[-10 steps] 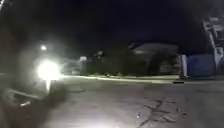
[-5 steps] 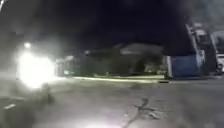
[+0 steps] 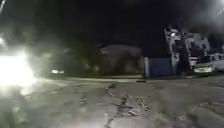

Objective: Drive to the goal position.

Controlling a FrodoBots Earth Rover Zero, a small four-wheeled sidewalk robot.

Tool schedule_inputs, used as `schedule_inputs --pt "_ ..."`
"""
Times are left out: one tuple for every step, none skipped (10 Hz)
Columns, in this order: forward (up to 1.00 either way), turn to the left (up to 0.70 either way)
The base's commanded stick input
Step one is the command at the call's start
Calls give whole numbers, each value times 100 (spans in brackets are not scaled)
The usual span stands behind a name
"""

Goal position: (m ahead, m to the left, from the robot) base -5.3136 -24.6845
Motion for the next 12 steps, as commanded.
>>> schedule_inputs --pt "0 -50" --pt "0 -50" --pt "0 -50" --pt "0 -50" --pt "0 -50" --pt "0 -50" --pt "0 -50" --pt "0 -50" --pt "0 -50" --pt "0 -50" --pt "0 -50" --pt "0 -50"
